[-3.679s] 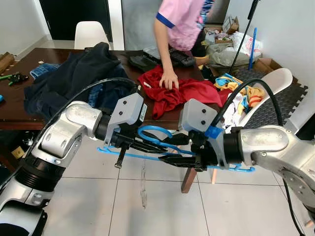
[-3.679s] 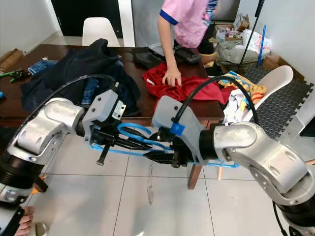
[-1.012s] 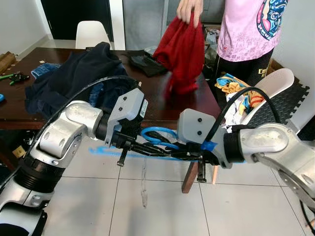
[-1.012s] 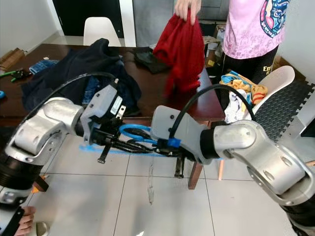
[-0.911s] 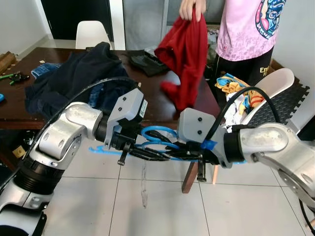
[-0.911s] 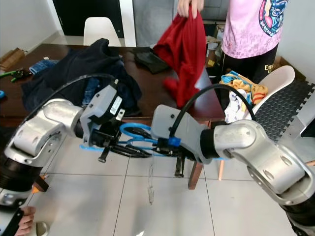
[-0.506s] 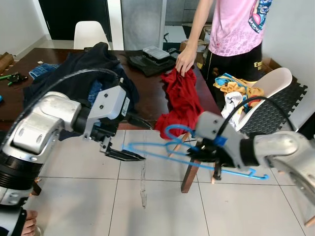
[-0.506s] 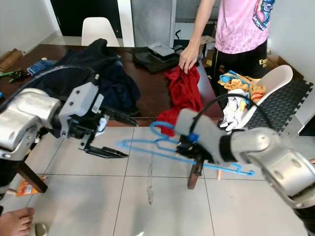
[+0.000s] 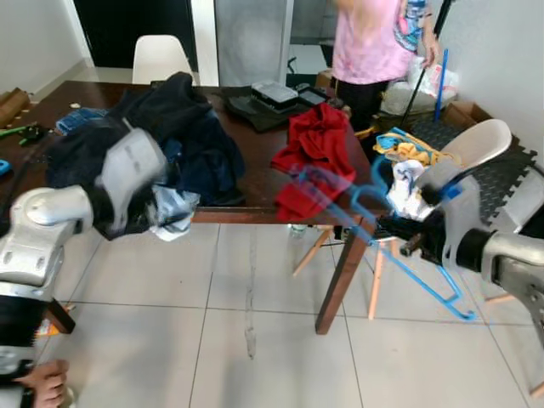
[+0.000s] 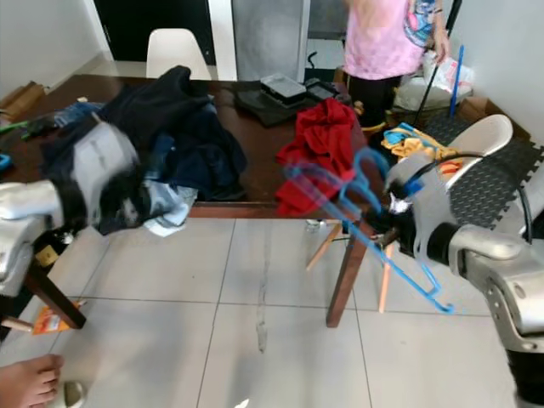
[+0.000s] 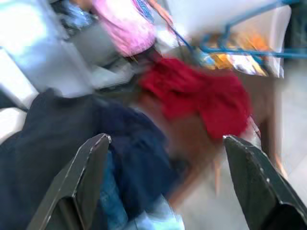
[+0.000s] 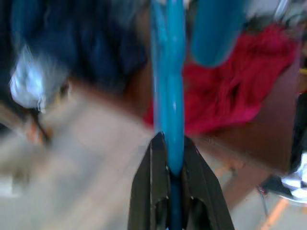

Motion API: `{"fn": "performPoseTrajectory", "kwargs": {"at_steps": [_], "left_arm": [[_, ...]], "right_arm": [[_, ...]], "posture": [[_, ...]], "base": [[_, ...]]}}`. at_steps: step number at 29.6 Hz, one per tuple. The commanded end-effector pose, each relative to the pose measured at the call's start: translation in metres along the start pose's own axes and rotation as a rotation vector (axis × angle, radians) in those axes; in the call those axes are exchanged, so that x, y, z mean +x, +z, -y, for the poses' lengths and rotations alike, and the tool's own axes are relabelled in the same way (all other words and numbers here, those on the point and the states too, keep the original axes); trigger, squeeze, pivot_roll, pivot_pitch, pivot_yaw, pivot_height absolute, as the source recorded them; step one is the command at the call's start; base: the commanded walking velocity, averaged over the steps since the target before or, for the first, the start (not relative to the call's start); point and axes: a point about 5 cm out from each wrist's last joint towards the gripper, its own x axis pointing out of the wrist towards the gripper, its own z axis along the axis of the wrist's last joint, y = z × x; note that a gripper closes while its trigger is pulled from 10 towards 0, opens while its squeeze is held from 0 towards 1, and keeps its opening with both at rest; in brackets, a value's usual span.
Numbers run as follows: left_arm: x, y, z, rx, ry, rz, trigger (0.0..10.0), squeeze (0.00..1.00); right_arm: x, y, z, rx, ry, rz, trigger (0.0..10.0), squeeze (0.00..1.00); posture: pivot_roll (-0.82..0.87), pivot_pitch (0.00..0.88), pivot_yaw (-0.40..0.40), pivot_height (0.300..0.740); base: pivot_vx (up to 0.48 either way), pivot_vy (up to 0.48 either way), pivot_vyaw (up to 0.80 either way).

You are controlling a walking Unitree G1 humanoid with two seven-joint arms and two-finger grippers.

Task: Hang hanger

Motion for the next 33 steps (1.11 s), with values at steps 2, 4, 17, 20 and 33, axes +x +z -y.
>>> {"fn": "performPoseTrajectory", "kwargs": {"at_steps": [2, 4, 17, 20, 33], "left_arm": [[-0.009, -0.014, 0.009, -0.136, 0.178, -0.004, 10.0, 0.0], [-0.012, -0.02, 0.015, -0.167, 0.216, -0.015, 10.0, 0.0], [-0.044, -0.056, 0.024, -0.072, 0.503, -0.175, 10.0, 0.0], [-0.052, -0.058, 0.019, -0.07, 0.596, -0.196, 10.0, 0.0], [-0.067, -0.06, 0.007, -0.067, 0.735, -0.22, 10.0, 0.0]], "right_arm": [[-0.001, 0.006, 0.002, 0.122, -0.063, 0.156, 10.0, 0.0], [0.0, 0.006, -0.002, 0.155, -0.061, 0.188, 10.0, 0.0], [0.015, 0.002, -0.016, 0.18, -0.082, 0.205, 10.0, 0.0], [0.017, 0.0, -0.015, 0.179, -0.102, 0.201, 10.0, 0.0], [0.022, -0.006, -0.019, 0.177, -0.105, 0.193, 10.0, 0.0]], "posture": [[0.06, 0.077, -0.011, 0.74], [0.06, 0.077, -0.011, 0.74], [0.08, 0.086, -0.021, 0.74], [0.08, 0.088, -0.018, 0.74], [0.09, 0.09, -0.023, 0.74]], "base": [[0.0, 0.0, 0.0], [0.0, 0.0, 0.0], [0.0, 0.0, 0.0], [0.0, 0.0, 0.0], [0.236, 0.0, 0.0]]}}
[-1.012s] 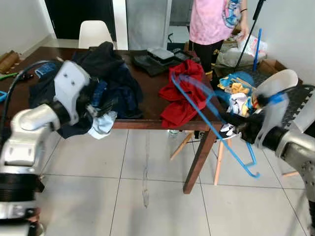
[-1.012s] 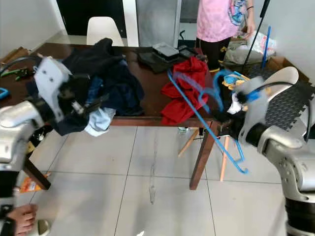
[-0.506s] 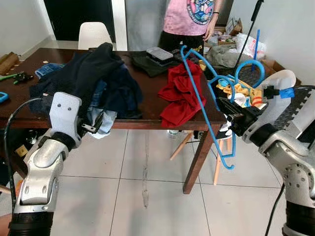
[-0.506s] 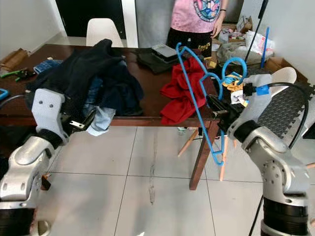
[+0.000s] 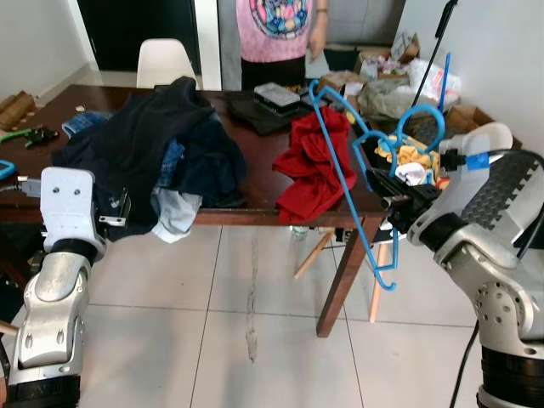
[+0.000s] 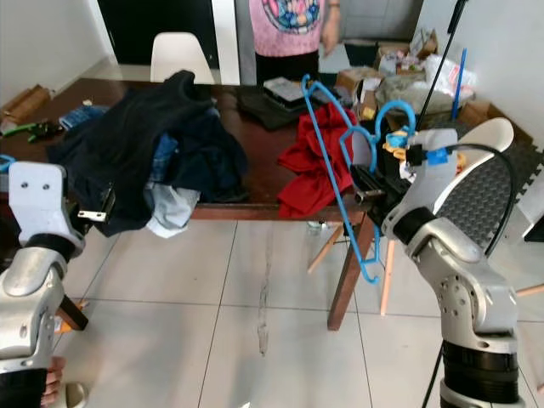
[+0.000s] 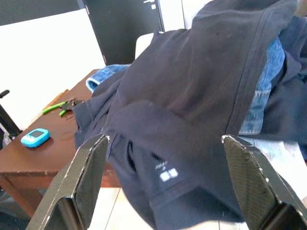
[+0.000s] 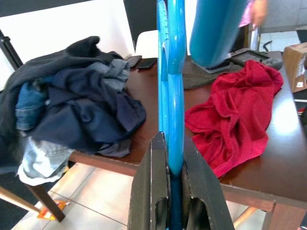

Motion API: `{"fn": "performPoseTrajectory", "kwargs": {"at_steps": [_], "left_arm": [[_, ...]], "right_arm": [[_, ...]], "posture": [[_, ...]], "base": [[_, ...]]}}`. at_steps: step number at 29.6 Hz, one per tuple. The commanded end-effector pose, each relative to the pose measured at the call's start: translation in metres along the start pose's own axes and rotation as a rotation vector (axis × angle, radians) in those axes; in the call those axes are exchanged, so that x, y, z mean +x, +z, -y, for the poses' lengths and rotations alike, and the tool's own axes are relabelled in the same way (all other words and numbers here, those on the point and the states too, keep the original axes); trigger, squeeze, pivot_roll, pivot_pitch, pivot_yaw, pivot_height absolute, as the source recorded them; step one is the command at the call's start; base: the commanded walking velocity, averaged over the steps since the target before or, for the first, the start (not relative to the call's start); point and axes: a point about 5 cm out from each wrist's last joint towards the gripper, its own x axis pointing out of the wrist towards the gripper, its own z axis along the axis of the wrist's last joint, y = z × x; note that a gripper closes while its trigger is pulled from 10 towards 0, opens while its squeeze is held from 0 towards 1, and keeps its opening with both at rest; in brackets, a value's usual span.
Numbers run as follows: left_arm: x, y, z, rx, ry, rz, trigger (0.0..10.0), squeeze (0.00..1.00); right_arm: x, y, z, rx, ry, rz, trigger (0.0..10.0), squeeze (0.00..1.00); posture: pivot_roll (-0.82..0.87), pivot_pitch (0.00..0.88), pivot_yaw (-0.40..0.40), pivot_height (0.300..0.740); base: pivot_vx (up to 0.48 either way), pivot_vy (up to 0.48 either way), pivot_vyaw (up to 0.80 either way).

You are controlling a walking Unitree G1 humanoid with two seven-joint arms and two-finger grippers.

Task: Hang hanger

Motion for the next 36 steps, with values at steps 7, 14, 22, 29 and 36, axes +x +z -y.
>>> {"fn": "performPoseTrajectory", "kwargs": {"at_steps": [7, 14, 22, 29, 36], "left_arm": [[-0.004, 0.011, 0.001, -0.047, 0.058, 0.012, 10.0, 0.0], [-0.001, 0.036, 0.005, -0.01, 0.05, 0.122, 10.0, 0.0], [-0.005, 0.06, 0.029, 0.031, -0.023, 0.217, 10.0, 0.0], [-0.013, 0.058, 0.044, 0.024, -0.096, 0.205, 10.0, 0.0], [-0.027, 0.035, 0.056, -0.138, -0.193, 0.069, 10.0, 0.0]], "right_arm": [[0.003, 0.001, 0.003, -0.014, -0.013, 0.012, 10.0, 0.0], [0.004, 0.002, 0.002, -0.022, -0.006, 0.018, 10.0, 0.0], [0.005, 0.01, 0.0, -0.009, 0.02, 0.085, 10.0, 0.0], [0.004, 0.011, 0.002, 0.008, 0.011, 0.097, 10.0, 0.0], [0.006, 0.01, 0.005, 0.002, -0.008, 0.098, 10.0, 0.0]], "posture": [[0.09, 0.095, -0.028, 0.74], [0.09, 0.096, -0.029, 0.74], [0.09, 0.09, -0.025, 0.74], [0.09, 0.087, -0.025, 0.74], [0.1, 0.084, -0.025, 0.74]], "base": [[0.368, 0.0, 0.0], [0.261, 0.0, 0.0], [0.0, 0.0, 0.7], [0.0, 0.0, 0.69], [0.0, 0.0, 0.0]]}}
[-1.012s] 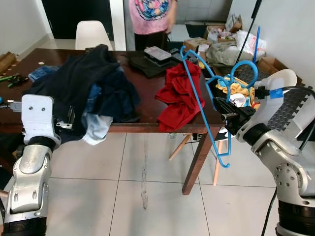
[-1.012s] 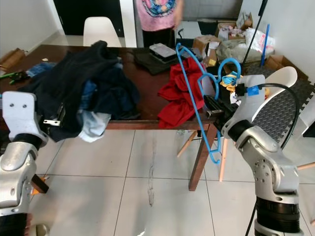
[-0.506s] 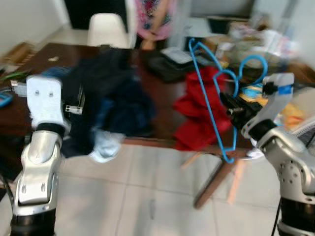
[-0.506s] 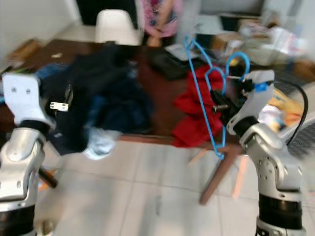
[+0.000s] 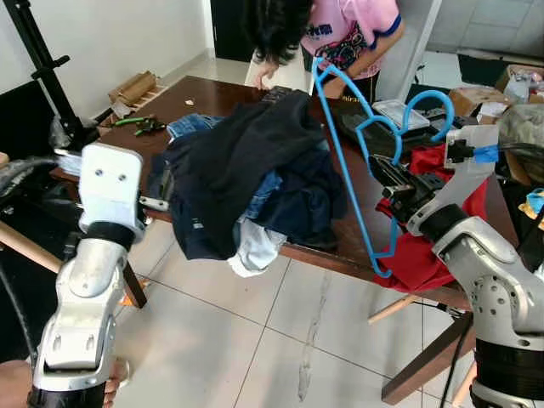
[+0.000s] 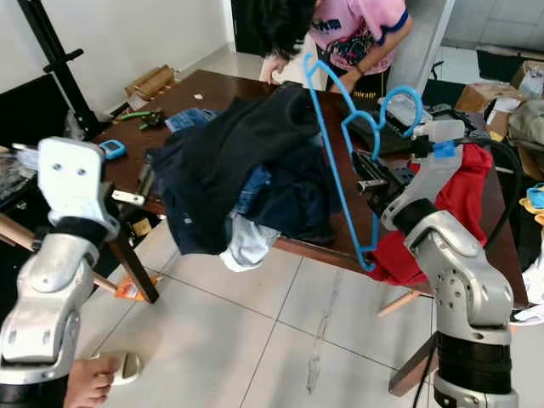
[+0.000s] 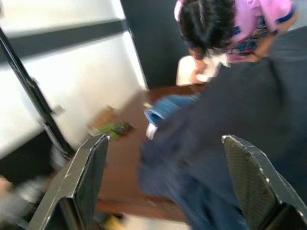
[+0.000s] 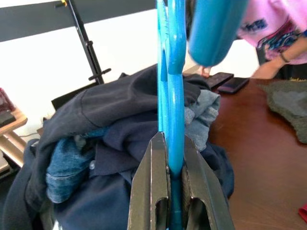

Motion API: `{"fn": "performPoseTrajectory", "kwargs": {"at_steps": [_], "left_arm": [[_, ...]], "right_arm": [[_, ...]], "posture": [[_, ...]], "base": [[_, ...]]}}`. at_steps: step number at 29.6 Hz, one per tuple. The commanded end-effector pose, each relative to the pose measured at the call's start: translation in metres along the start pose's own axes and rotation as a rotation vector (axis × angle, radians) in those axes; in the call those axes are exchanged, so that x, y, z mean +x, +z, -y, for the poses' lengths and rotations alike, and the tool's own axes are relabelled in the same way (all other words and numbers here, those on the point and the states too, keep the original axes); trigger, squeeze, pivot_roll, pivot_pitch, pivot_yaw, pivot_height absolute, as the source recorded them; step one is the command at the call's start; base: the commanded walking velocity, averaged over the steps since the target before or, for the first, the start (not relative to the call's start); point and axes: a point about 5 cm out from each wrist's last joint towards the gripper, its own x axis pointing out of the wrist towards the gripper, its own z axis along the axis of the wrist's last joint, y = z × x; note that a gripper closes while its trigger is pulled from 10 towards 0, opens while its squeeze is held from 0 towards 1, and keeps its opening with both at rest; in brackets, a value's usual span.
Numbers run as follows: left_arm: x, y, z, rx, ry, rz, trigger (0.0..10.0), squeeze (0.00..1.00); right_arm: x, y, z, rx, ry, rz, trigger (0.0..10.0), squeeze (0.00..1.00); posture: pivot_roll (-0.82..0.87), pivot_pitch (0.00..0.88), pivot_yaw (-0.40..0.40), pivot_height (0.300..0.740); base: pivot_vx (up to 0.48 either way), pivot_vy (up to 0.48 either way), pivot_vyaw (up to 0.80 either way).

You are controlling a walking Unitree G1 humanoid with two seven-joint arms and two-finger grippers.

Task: Hang hanger

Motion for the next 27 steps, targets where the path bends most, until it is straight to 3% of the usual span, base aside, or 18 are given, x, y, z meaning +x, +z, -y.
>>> {"fn": "performPoseTrajectory", "kwargs": {"at_steps": [1, 2, 4, 5, 7, 11, 13, 14, 15, 19, 21, 26, 27], "left_arm": [[-0.007, -0.017, 0.005, -0.168, -0.021, -0.109, 10.0, 0.0], [-0.007, -0.017, 0.005, -0.168, -0.021, -0.109, 10.0, 0.0], [-0.012, -0.031, 0.007, -0.312, -0.002, -0.2, 10.0, 0.0], [-0.012, -0.031, 0.007, -0.312, -0.002, -0.2, 10.0, 0.0], [-0.016, -0.047, 0.008, -0.449, 0.038, -0.305, 10.0, 0.0], [-0.016, -0.052, 0.008, -0.481, 0.041, -0.341, 10.0, 0.0], [-0.009, -0.058, 0.002, -0.168, -0.045, -0.365, 10.0, 0.0], [-0.009, -0.058, 0.002, -0.168, -0.045, -0.365, 10.0, 0.0], [-0.007, -0.06, -0.001, -0.073, -0.068, -0.367, 10.0, 0.0], [-0.002, -0.061, -0.006, 0.012, -0.083, -0.365, 10.0, 0.0], [0.004, -0.061, -0.01, 0.19, -0.119, -0.351, 10.0, 0.0], [0.006, -0.06, -0.011, 0.249, -0.135, -0.341, 10.0, 0.0], [0.01, -0.056, -0.011, 0.323, -0.149, -0.306, 10.0, 0.0]], "right_arm": [[0.0, 0.002, 0.004, -0.008, -0.018, 0.013, 10.0, 0.0], [0.0, 0.002, 0.004, -0.008, -0.018, 0.013, 10.0, 0.0], [0.001, 0.002, 0.004, -0.01, -0.017, 0.012, 10.0, 0.0], [0.001, 0.002, 0.004, -0.01, -0.017, 0.012, 10.0, 0.0], [0.001, 0.002, 0.005, -0.016, -0.022, 0.006, 10.0, 0.0], [0.001, 0.002, 0.006, -0.018, -0.024, 0.002, 10.0, 0.0], [0.0, 0.001, 0.005, -0.024, -0.027, -0.002, 10.0, 0.0], [0.0, 0.001, 0.005, -0.024, -0.027, -0.002, 10.0, 0.0], [0.0, 0.001, 0.005, -0.025, -0.028, -0.001, 10.0, 0.0], [-0.001, 0.002, 0.005, -0.027, -0.029, 0.0, 10.0, 0.0], [-0.002, 0.003, 0.005, -0.027, -0.029, 0.004, 10.0, 0.0], [-0.002, 0.003, 0.005, -0.027, -0.029, 0.006, 10.0, 0.0], [-0.002, 0.004, 0.005, -0.027, -0.03, 0.006, 10.0, 0.0]], "posture": [[0.1, 0.082, -0.025, 0.74], [0.1, 0.082, -0.025, 0.74], [0.1, 0.085, -0.029, 0.74], [0.1, 0.085, -0.029, 0.74], [0.1, 0.088, -0.03, 0.74], [0.1, 0.088, -0.03, 0.74], [0.09, 0.091, -0.03, 0.74], [0.09, 0.091, -0.03, 0.74], [0.09, 0.091, -0.03, 0.74], [0.09, 0.093, -0.029, 0.74], [0.08, 0.093, -0.028, 0.74], [0.08, 0.093, -0.028, 0.74], [0.07, 0.095, -0.029, 0.74]], "base": [[0.0, 0.0, 0.0], [0.0, 0.0, 0.0], [0.0, 0.0, 0.0], [0.0, 0.0, 0.0], [0.0, 0.0, 0.0], [0.0, 0.0, 0.0], [0.0, 0.0, 0.0], [0.0, 0.0, 0.0], [0.0, 0.0, 0.0], [0.0, 0.0, 0.0], [0.0, 0.0, 0.0], [0.0, 0.0, 0.0], [0.0, 0.0, 0.0]]}}
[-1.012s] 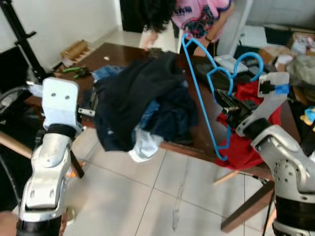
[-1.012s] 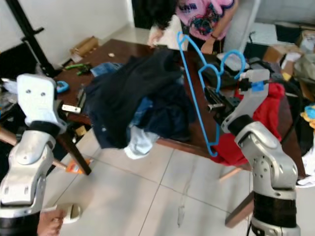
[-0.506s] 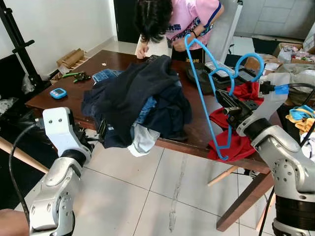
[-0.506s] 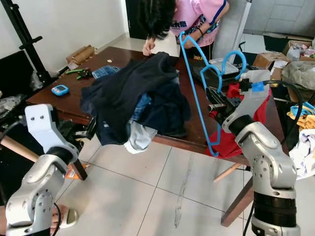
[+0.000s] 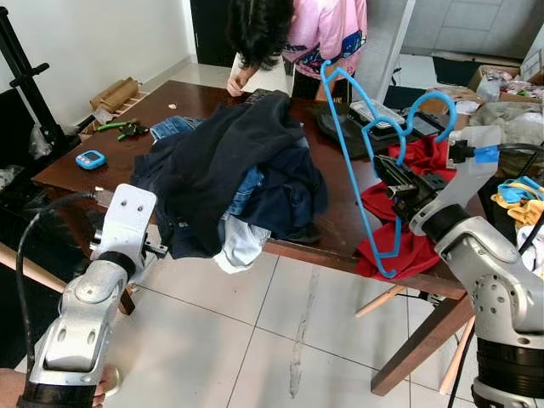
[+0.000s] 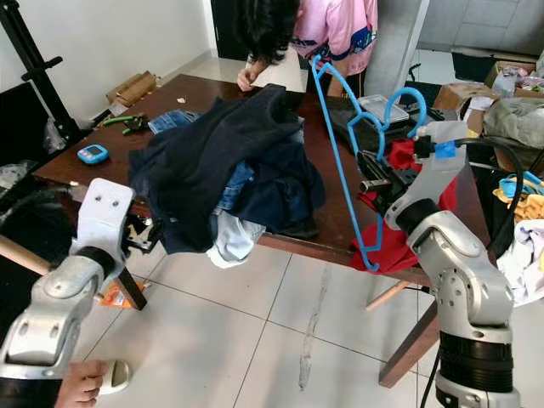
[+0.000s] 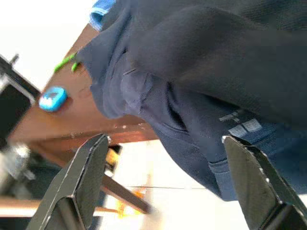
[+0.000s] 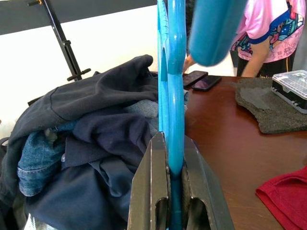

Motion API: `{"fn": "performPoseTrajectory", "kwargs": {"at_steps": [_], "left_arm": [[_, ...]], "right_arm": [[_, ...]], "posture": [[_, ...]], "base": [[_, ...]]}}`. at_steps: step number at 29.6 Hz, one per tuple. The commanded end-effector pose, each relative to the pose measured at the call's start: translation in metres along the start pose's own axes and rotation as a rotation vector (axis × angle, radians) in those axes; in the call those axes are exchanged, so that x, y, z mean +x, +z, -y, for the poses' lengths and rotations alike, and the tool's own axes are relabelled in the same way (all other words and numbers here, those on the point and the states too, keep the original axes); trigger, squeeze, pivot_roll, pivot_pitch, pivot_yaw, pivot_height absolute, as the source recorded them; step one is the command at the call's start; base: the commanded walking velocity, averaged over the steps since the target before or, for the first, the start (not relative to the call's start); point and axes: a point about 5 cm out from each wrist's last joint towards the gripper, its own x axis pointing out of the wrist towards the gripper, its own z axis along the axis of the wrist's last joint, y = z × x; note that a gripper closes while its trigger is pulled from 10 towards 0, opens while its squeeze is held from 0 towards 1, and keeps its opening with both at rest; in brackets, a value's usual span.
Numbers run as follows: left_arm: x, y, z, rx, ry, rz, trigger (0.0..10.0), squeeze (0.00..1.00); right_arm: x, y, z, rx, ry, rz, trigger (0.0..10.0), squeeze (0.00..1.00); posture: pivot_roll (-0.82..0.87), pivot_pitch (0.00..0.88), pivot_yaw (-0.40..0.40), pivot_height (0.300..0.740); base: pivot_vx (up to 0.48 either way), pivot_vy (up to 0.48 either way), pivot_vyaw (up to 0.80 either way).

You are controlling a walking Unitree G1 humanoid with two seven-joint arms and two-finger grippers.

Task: Hang hanger

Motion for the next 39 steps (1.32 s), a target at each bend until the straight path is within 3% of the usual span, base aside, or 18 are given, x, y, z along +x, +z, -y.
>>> {"fn": "performPoseTrajectory", "kwargs": {"at_steps": [1, 3, 5, 6, 8, 10, 12, 13, 15, 19, 21, 22, 24, 27, 39], "left_arm": [[0.002, 0.001, -0.005, 0.07, 0.004, 0.01, 10.0, 0.0], [0.006, 0.018, -0.005, 0.319, -0.022, 0.124, 10.0, 0.0], [0.006, 0.018, -0.005, 0.319, -0.022, 0.124, 10.0, 0.0], [0.007, 0.024, -0.004, 0.429, -0.043, 0.176, 10.0, 0.0], [0.007, 0.024, -0.004, 0.429, -0.043, 0.176, 10.0, 0.0], [0.01, 0.03, -0.003, 0.601, -0.089, 0.24, 10.0, 0.0], [0.01, 0.03, -0.003, 0.601, -0.089, 0.24, 10.0, 0.0], [0.012, 0.031, -0.004, 0.662, -0.108, 0.261, 10.0, 0.0], [0.014, 0.031, -0.005, 0.705, -0.125, 0.273, 10.0, 0.0], [0.016, 0.03, -0.004, 0.737, -0.158, 0.278, 10.0, 0.0], [0.018, 0.029, 0.001, 0.823, -0.25, 0.288, 10.0, 0.0], [0.018, 0.029, 0.001, 0.823, -0.25, 0.288, 10.0, 0.0], [0.019, 0.031, -0.002, 0.949, -0.271, 0.297, 10.0, 0.0], [0.019, 0.032, -0.006, 1.005, -0.306, 0.284, 10.0, 0.0], [0.02, 0.021, -0.01, 1.081, -0.401, 0.265, 10.0, 0.0]], "right_arm": [[-0.002, 0.004, 0.001, -0.009, -0.004, 0.014, 10.0, 0.0], [-0.003, 0.004, 0.001, -0.012, -0.007, 0.013, 10.0, 0.0], [-0.003, 0.004, 0.001, -0.012, -0.007, 0.013, 10.0, 0.0], [-0.003, 0.005, 0.001, -0.012, -0.008, 0.014, 10.0, 0.0], [-0.003, 0.005, 0.001, -0.012, -0.008, 0.014, 10.0, 0.0], [-0.002, 0.005, 0.001, -0.012, -0.011, 0.017, 10.0, 0.0], [-0.002, 0.005, 0.001, -0.012, -0.011, 0.017, 10.0, 0.0], [-0.002, 0.005, 0.002, -0.015, -0.014, 0.017, 10.0, 0.0], [-0.002, 0.006, 0.003, -0.017, -0.017, 0.018, 10.0, 0.0], [-0.003, 0.006, 0.004, -0.02, -0.022, 0.019, 10.0, 0.0], [-0.005, 0.008, 0.006, -0.025, -0.032, 0.022, 10.0, 0.0], [-0.005, 0.008, 0.006, -0.025, -0.032, 0.022, 10.0, 0.0], [-0.006, 0.009, 0.007, -0.029, -0.037, 0.022, 10.0, 0.0], [-0.007, 0.009, 0.007, -0.029, -0.04, 0.023, 10.0, 0.0], [-0.008, 0.009, 0.006, -0.03, -0.039, 0.025, 10.0, 0.0]], "posture": [[0.07, 0.095, -0.029, 0.74], [0.07, 0.096, -0.027, 0.74], [0.07, 0.096, -0.027, 0.74], [0.07, 0.097, -0.028, 0.74], [0.07, 0.097, -0.028, 0.74], [0.07, 0.098, -0.03, 0.74], [0.07, 0.098, -0.03, 0.74], [0.07, 0.099, -0.031, 0.74], [0.07, 0.099, -0.031, 0.74], [0.07, 0.101, -0.029, 0.74], [0.06, 0.104, -0.021, 0.74], [0.06, 0.104, -0.021, 0.74], [0.06, 0.104, -0.02, 0.74], [0.06, 0.106, -0.017, 0.74], [0.06, 0.102, -0.011, 0.74]], "base": [[0.0, 0.0, 0.0], [0.0, 0.0, 0.0], [0.0, 0.0, 0.0], [0.0, 0.0, 0.0], [0.0, 0.0, 0.0], [0.0, 0.0, 0.0], [0.0, 0.0, 0.0], [0.0, 0.0, 0.0], [0.0, 0.0, 0.0], [0.0, 0.0, 0.0], [0.0, 0.0, 0.0], [0.0, 0.0, 0.0], [0.0, 0.0, 0.0], [0.0, 0.0, 0.0], [0.0, 0.0, 0.0]]}}
